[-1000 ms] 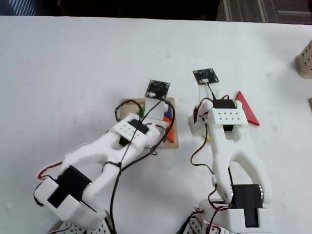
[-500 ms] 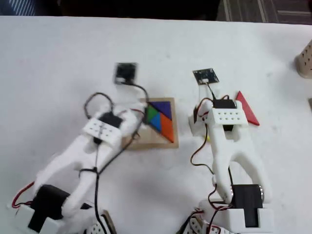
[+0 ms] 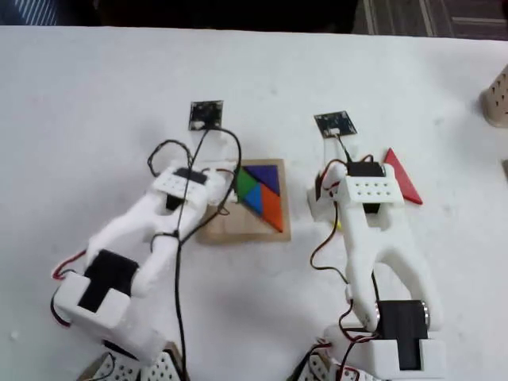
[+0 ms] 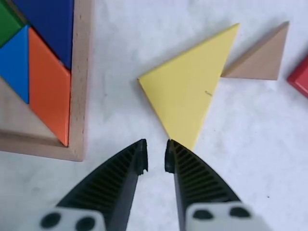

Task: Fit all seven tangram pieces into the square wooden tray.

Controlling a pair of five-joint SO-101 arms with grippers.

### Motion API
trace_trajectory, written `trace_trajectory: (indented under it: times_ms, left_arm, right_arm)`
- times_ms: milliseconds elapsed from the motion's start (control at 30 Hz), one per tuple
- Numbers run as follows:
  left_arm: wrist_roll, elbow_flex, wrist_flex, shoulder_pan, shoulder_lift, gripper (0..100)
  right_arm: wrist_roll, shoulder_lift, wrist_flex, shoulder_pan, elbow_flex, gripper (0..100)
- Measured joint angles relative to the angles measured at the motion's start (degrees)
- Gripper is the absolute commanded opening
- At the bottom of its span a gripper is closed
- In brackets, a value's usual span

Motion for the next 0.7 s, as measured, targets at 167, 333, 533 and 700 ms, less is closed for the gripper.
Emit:
trace_trajectory:
  times_ms: [167,333,533,700]
  left_arm:
    - [0.0,-1.1,0.5,0.4,0.2,2]
    - [0.0,-1.1,0.5,1.1,0.2,2]
    - [0.0,-1.1,0.5,1.0,0.2,2]
    - [0.0,-1.1,0.5,0.4,0.2,2]
  right_arm:
    - [0.0,0.0,0.0,0.0,0.0,6.3]
    - [0.0,0.0,0.0,0.0,0.0,6.3]
    - [0.0,0.0,0.0,0.0,0.0,6.3]
    - [0.1,0.0,0.0,2.4,-0.1,6.3]
